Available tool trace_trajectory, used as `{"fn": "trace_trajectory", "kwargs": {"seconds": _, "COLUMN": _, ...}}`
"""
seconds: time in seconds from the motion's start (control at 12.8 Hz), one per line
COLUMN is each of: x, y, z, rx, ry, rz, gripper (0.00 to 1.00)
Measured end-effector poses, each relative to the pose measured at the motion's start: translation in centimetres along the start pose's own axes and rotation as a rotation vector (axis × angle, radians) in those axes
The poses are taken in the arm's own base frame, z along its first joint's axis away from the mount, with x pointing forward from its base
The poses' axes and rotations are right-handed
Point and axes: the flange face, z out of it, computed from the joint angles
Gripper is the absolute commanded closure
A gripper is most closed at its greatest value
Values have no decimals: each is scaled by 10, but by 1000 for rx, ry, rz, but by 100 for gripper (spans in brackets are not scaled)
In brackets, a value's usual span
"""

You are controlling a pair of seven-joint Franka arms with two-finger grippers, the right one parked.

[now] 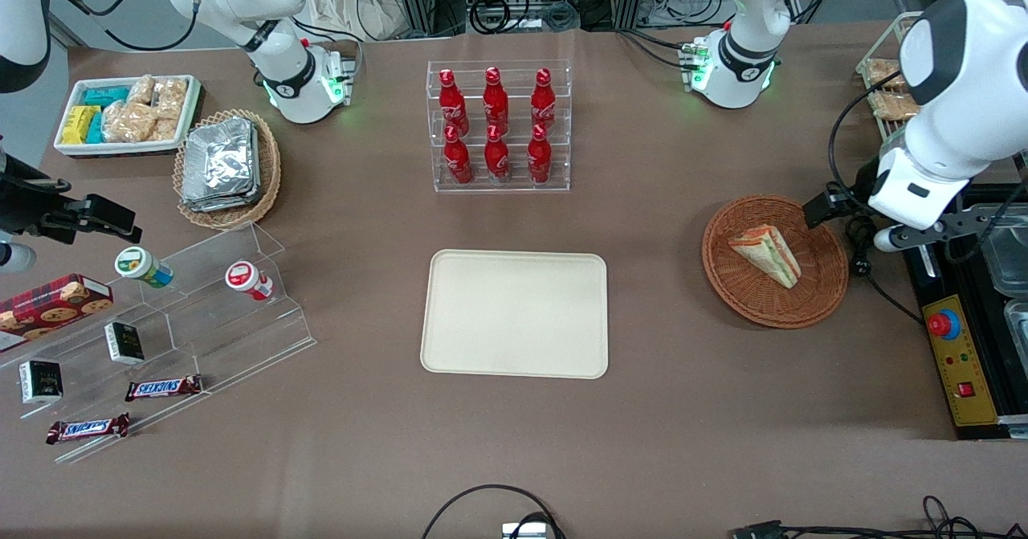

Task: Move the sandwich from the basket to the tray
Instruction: 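Move the left gripper over the wrapped sandwich in the wicker basket, then lower the open left gripper and close it on the sandwich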

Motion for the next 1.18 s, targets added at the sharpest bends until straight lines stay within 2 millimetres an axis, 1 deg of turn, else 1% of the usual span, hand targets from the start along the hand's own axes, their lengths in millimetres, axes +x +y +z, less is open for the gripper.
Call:
{"fn": "trace_trajectory", "kwargs": {"seconds": 0.24, "x": -14, "y": -3, "z": 41, "rx": 3, "ry": 11, "rz": -76, "gripper": 0}}
{"fn": "trace_trajectory", "kwargs": {"seconds": 0.47, "x": -22, "y": -4, "z": 74, "rx": 15, "ry": 23, "rz": -153, "gripper": 0}}
{"fn": "trace_trajectory", "kwargs": {"seconds": 0.78, "x": -38, "y": -9, "z": 124, "rx": 2, "ry": 50, "rz": -204, "gripper": 0}}
{"fn": "trace_trajectory", "kwargs": {"seconds": 1.18, "x": -52, "y": -15, "z": 169, "rx": -24, "ry": 94, "rz": -216, "gripper": 0}}
